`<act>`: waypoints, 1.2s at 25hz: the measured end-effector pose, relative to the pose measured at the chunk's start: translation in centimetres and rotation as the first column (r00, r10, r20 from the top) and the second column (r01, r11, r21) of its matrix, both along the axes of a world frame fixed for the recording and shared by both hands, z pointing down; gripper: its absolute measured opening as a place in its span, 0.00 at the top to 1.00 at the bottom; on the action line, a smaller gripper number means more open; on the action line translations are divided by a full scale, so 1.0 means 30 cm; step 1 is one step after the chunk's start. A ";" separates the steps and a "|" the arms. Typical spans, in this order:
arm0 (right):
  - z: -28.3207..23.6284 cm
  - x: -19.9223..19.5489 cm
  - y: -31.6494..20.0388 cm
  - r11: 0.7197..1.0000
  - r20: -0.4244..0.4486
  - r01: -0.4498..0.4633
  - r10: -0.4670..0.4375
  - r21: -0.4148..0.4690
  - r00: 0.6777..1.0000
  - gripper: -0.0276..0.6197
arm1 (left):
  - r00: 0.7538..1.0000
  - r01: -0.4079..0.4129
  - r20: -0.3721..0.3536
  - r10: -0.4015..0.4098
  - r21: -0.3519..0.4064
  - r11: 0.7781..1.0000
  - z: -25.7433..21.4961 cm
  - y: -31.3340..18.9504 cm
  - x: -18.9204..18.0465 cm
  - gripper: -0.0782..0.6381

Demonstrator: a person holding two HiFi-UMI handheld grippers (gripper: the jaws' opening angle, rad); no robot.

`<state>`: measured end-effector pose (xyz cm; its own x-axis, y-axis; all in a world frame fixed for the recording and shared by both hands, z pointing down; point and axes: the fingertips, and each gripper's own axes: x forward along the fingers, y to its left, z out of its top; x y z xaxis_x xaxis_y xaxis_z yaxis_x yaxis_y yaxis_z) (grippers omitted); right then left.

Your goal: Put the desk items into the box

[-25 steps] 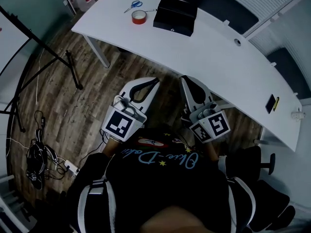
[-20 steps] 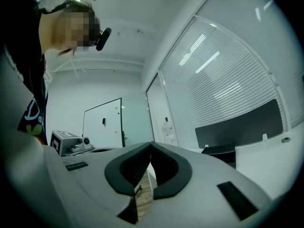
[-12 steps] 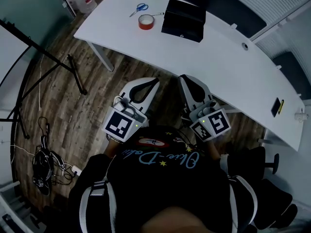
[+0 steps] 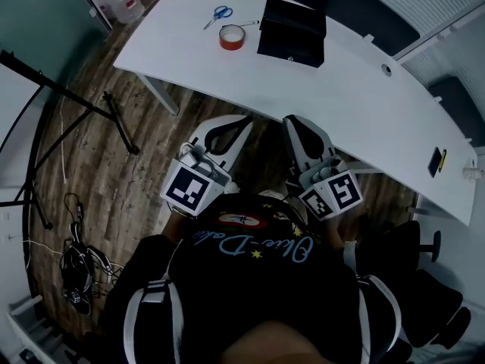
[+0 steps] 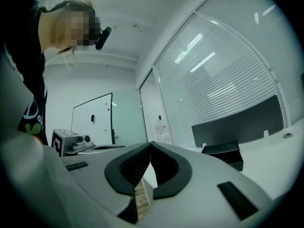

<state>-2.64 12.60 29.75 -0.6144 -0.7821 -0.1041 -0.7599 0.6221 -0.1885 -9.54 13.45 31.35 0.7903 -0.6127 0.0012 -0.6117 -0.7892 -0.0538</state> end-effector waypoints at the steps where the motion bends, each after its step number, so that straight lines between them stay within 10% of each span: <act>1: 0.003 0.001 0.000 1.000 0.001 -0.007 0.007 -0.005 1.000 0.95 | 1.000 -0.005 0.000 0.005 0.003 1.000 -0.001 -0.007 -0.001 0.90; 30: 0.027 0.103 -0.359 0.997 0.007 0.071 -0.071 -0.015 0.997 0.95 | 0.997 0.056 0.057 -0.054 -0.038 0.998 0.050 -0.335 0.124 0.90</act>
